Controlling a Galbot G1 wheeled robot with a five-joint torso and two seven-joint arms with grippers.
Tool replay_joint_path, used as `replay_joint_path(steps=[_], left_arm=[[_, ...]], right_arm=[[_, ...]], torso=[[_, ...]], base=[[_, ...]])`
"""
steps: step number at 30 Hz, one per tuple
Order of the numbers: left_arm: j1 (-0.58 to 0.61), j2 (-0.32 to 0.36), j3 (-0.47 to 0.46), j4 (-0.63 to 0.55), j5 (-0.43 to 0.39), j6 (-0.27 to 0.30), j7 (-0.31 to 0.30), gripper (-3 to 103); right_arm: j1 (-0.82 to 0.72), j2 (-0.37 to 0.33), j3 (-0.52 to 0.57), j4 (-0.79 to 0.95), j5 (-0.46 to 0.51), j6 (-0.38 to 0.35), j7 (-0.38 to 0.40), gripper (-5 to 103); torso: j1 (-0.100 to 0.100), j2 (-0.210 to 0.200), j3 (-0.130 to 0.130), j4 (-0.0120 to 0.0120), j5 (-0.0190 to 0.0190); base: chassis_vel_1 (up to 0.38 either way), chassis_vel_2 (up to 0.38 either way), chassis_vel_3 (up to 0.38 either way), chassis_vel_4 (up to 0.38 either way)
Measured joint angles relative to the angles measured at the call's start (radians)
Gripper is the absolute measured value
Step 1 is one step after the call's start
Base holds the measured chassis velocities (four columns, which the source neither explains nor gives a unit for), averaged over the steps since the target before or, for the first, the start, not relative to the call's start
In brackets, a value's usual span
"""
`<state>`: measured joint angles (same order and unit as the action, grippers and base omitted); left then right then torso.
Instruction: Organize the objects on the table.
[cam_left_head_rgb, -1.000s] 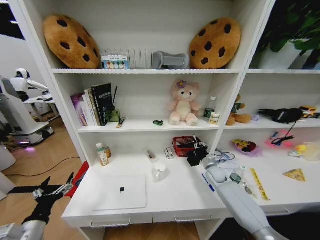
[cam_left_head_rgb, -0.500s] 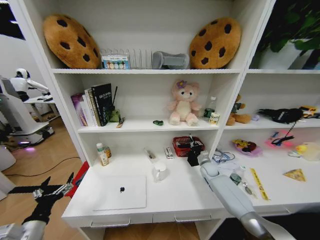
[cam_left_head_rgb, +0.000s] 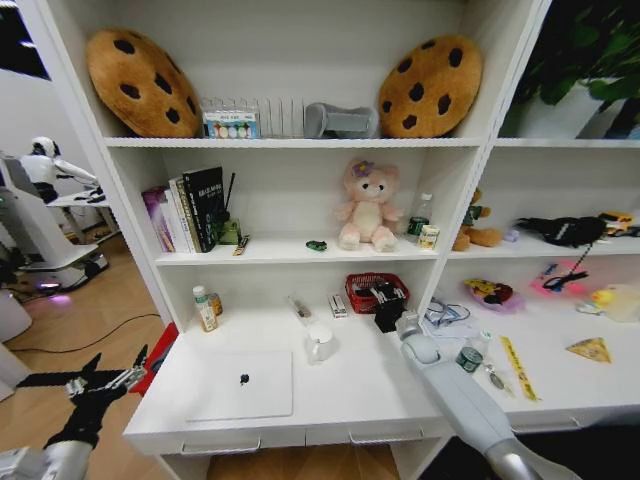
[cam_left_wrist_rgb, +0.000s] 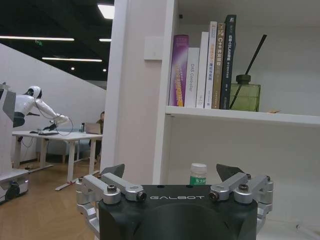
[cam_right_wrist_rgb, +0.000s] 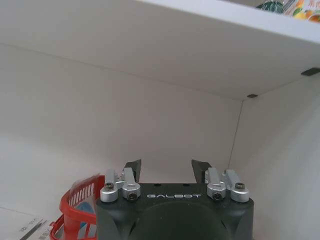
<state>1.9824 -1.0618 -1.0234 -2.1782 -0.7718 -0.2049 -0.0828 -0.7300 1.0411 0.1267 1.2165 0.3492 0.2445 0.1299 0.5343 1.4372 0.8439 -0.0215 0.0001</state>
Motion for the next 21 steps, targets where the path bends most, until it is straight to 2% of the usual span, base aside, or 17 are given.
replay_joint_path(steps=[3,4,5,8,9,11,17,18,21], left_arm=[[0.000,0.000,0.000,0.000,0.000,0.000,0.000,100],[0.000,0.000,0.000,0.000,0.000,0.000,0.000,100],[0.000,0.000,0.000,0.000,0.000,0.000,0.000,100],[0.000,0.000,0.000,0.000,0.000,0.000,0.000,100],[0.000,0.000,0.000,0.000,0.000,0.000,0.000,100],[0.000,0.000,0.000,0.000,0.000,0.000,0.000,100],[0.000,0.000,0.000,0.000,0.000,0.000,0.000,100],[0.000,0.000,0.000,0.000,0.000,0.000,0.000,100],[0.000,0.000,0.000,0.000,0.000,0.000,0.000,100]], right_arm=[[-0.016,-0.010,0.008,0.029,0.005,-0.007,0.002,61],[-0.036,-0.020,0.017,0.057,0.009,-0.012,0.004,73],[-0.036,-0.020,0.017,0.057,0.009,-0.012,0.004,73],[-0.105,-0.038,0.058,0.127,0.016,-0.025,0.009,89],[-0.105,-0.038,0.058,0.127,0.016,-0.025,0.009,89],[-0.157,-0.051,0.092,0.188,0.024,-0.039,0.015,98],[-0.292,-0.074,0.182,0.365,0.041,-0.073,0.032,100],[-0.364,-0.078,0.223,0.458,0.052,-0.091,0.041,100],[-0.457,-0.084,0.266,0.560,0.067,-0.133,0.060,100]], torso=[[0.000,0.000,0.000,0.0000,-0.0002],[0.000,0.000,0.000,-0.0001,-0.0002],[0.000,0.000,0.000,-0.0001,-0.0002],[0.000,0.000,0.000,0.0000,-0.0001],[0.000,0.000,0.000,0.0000,-0.0001],[0.000,0.000,0.000,0.0000,0.0001],[0.000,0.000,0.000,-0.0003,0.0000],[0.000,0.000,0.000,0.0001,-0.0002],[0.000,0.000,0.000,-0.0002,-0.0002]], base=[[0.000,0.000,0.000,0.000],[0.000,0.000,0.000,0.000],[0.000,0.000,0.000,0.000],[0.000,0.000,0.000,0.000],[0.000,0.000,0.000,0.000],[0.000,0.000,0.000,0.000],[0.000,0.000,0.000,0.000],[0.000,0.000,0.000,0.000],[0.000,0.000,0.000,0.000]])
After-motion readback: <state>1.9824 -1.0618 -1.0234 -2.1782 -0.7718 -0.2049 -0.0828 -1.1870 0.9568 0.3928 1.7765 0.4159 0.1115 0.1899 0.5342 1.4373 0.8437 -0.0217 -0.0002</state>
